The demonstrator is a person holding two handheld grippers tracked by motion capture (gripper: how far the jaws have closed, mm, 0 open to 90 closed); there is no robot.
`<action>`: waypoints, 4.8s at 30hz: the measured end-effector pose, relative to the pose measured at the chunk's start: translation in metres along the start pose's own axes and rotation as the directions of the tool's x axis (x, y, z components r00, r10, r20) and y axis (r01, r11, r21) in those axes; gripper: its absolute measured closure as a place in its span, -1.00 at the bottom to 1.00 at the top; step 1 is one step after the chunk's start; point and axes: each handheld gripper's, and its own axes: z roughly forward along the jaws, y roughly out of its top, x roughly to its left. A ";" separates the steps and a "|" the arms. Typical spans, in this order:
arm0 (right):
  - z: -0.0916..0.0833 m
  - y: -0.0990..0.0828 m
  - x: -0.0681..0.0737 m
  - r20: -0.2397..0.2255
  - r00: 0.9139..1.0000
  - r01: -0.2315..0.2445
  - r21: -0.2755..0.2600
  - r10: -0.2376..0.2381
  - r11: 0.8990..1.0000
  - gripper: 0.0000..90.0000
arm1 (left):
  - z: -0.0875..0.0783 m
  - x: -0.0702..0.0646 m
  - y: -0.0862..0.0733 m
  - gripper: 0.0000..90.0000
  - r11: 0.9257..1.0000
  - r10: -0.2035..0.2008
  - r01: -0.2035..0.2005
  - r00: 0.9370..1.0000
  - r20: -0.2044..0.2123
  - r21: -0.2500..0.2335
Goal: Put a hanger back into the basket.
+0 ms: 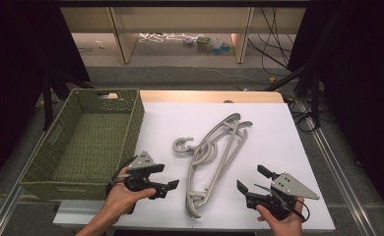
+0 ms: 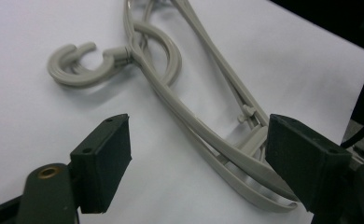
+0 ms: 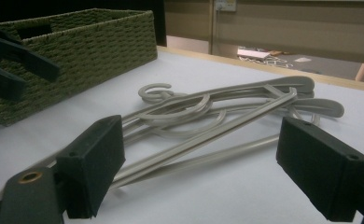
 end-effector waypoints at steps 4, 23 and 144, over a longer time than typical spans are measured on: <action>0.001 -0.001 -0.001 -0.001 1.000 0.004 -0.007 -0.004 1.000 -0.64 | 0.016 0.003 0.009 -0.44 0.999 -0.017 0.017 1.000 -0.004 0.036; 0.001 0.000 -0.001 -0.003 1.000 -0.001 -0.001 0.001 1.000 -0.64 | 0.051 0.002 0.034 -0.59 0.988 0.032 -0.031 0.999 -0.008 0.149; 0.001 0.000 -0.004 -0.028 1.000 0.008 0.034 -0.007 0.999 -0.64 | -0.006 0.048 0.089 0.77 0.944 -0.277 0.308 0.934 0.225 -0.116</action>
